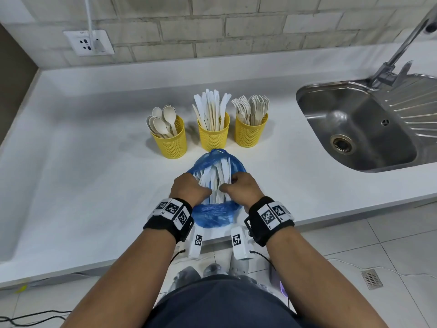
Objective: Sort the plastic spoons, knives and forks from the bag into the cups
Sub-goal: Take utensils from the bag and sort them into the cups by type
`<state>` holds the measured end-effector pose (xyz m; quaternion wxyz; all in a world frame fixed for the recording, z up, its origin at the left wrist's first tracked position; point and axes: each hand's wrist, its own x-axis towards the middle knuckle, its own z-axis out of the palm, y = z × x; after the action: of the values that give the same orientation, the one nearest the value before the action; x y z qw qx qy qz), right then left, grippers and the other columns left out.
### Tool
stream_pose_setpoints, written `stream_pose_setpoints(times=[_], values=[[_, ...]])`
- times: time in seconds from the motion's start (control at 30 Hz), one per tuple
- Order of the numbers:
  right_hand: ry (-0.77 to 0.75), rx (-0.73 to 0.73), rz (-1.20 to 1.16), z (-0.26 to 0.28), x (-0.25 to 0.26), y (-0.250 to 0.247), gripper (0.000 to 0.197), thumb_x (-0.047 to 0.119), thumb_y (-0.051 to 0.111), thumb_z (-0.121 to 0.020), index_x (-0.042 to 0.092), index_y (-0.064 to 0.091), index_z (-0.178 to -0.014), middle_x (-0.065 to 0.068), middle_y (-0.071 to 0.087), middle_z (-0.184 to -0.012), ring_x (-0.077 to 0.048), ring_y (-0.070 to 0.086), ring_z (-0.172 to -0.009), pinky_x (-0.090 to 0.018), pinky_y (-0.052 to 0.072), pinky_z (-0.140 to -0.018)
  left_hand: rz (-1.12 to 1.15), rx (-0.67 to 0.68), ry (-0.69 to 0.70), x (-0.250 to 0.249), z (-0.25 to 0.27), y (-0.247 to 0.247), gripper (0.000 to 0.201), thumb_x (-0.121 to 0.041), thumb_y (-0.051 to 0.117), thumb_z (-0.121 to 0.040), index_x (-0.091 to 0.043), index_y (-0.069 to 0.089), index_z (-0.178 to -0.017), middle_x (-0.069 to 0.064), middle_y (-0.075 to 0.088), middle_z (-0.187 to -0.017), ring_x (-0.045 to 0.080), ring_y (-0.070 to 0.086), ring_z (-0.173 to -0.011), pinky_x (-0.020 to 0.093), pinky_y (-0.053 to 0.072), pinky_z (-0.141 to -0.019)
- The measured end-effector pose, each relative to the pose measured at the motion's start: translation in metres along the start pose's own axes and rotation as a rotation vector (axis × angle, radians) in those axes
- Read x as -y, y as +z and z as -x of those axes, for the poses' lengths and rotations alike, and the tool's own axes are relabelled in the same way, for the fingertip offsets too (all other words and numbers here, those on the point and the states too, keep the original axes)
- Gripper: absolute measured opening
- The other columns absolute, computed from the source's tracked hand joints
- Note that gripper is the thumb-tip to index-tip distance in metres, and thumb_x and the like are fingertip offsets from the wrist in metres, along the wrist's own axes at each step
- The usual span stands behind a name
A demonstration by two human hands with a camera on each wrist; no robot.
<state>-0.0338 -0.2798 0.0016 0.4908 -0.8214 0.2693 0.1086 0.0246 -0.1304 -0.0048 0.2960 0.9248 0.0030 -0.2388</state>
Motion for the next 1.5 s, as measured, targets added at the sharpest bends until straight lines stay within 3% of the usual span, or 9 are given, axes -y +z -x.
stream_pose_setpoints(times=[0.23, 0.5, 0.63, 0.73, 1.03, 1.13, 1.2, 1.37, 1.5], values=[[-0.005, -0.016, -0.037, -0.004, -0.004, 0.002, 0.020, 0.009, 0.073, -0.082, 0.018, 0.060, -0.069, -0.008, 0.070, -0.083, -0.030, 0.068, -0.086, -0.041, 0.056, -0.082, -0.092, -0.100, 0.087, 0.000, 0.002, 0.002, 0.024, -0.029, 0.080, -0.077, -0.009, 0.068, -0.081, 0.000, 0.063, -0.075, 0.023, 0.063, -0.074, 0.027, 0.042, -0.063], [-0.008, -0.012, -0.098, -0.004, -0.004, 0.004, 0.016, 0.007, 0.074, -0.080, 0.019, 0.065, -0.075, -0.014, 0.076, -0.097, -0.032, 0.072, -0.095, -0.047, 0.059, -0.090, 0.074, -0.037, 0.052, -0.005, 0.006, 0.007, 0.028, -0.019, 0.076, -0.075, -0.007, 0.065, -0.097, 0.005, 0.068, -0.087, 0.023, 0.064, -0.080, 0.026, 0.044, -0.064], [0.010, -0.007, -0.202, 0.001, -0.006, 0.007, 0.012, 0.012, 0.077, -0.074, 0.016, 0.068, -0.081, -0.014, 0.076, -0.098, -0.032, 0.073, -0.095, -0.051, 0.059, -0.091, 0.160, 0.020, 0.046, -0.003, 0.008, 0.006, 0.028, -0.022, 0.069, -0.083, -0.007, 0.068, -0.106, 0.010, 0.072, -0.098, 0.028, 0.067, -0.092, 0.029, 0.049, -0.076], [0.036, -0.002, -0.313, -0.004, -0.014, 0.008, 0.036, 0.024, 0.074, -0.061, 0.005, 0.074, -0.091, -0.018, 0.077, -0.093, -0.038, 0.074, -0.091, -0.059, 0.059, -0.087, 0.247, 0.035, 0.039, -0.005, 0.011, 0.003, 0.023, -0.021, 0.062, -0.088, -0.010, 0.066, -0.108, 0.008, 0.072, -0.102, 0.026, 0.065, -0.092, 0.031, 0.050, -0.081], [0.057, 0.073, -0.494, 0.005, -0.007, 0.009, 0.041, 0.015, 0.071, -0.070, -0.001, 0.069, -0.107, -0.030, 0.072, -0.105, -0.046, 0.072, -0.097, -0.065, 0.057, -0.087, 0.412, 0.137, 0.061, -0.015, 0.023, -0.004, 0.014, -0.014, 0.062, -0.087, -0.022, 0.061, -0.097, -0.002, 0.068, -0.093, 0.015, 0.065, -0.085, 0.023, 0.049, -0.067], [0.048, 0.050, -0.485, 0.003, -0.009, 0.011, 0.050, 0.016, 0.075, -0.062, -0.004, 0.066, -0.107, -0.033, 0.070, -0.108, -0.047, 0.072, -0.097, -0.065, 0.059, -0.084, 0.386, 0.143, 0.074, -0.014, 0.022, -0.004, 0.062, -0.040, 0.068, -0.065, -0.017, 0.060, -0.122, 0.001, 0.072, -0.109, 0.019, 0.069, -0.100, 0.032, 0.057, -0.084], [0.036, 0.032, -0.481, 0.001, -0.011, 0.011, 0.049, 0.015, 0.075, -0.062, -0.002, 0.065, -0.107, -0.033, 0.069, -0.110, -0.046, 0.072, -0.096, -0.064, 0.060, -0.082, 0.368, 0.145, 0.088, -0.010, 0.021, -0.001, 0.070, -0.045, 0.071, -0.060, -0.018, 0.061, -0.124, -0.001, 0.072, -0.110, 0.017, 0.069, -0.101, 0.031, 0.057, -0.083], [0.013, -0.005, -0.445, -0.001, -0.011, 0.012, 0.044, 0.018, 0.077, -0.064, 0.006, 0.060, -0.104, -0.032, 0.066, -0.105, -0.048, 0.071, -0.094, -0.065, 0.060, -0.078, 0.319, 0.139, 0.098, -0.011, 0.025, 0.000, 0.049, -0.017, 0.071, -0.082, -0.012, 0.051, -0.127, 0.001, 0.066, -0.115, 0.020, 0.063, -0.107, 0.028, 0.048, -0.080], [-0.009, -0.043, -0.382, -0.010, -0.015, 0.017, 0.036, 0.036, 0.070, -0.062, 0.008, 0.057, -0.080, -0.015, 0.059, -0.075, -0.044, 0.065, -0.075, -0.066, 0.059, -0.075, 0.327, 0.188, 0.107, -0.014, 0.026, 0.002, 0.052, -0.013, 0.072, -0.084, -0.013, 0.044, -0.127, -0.001, 0.061, -0.113, 0.015, 0.061, -0.101, 0.023, 0.046, -0.068]])
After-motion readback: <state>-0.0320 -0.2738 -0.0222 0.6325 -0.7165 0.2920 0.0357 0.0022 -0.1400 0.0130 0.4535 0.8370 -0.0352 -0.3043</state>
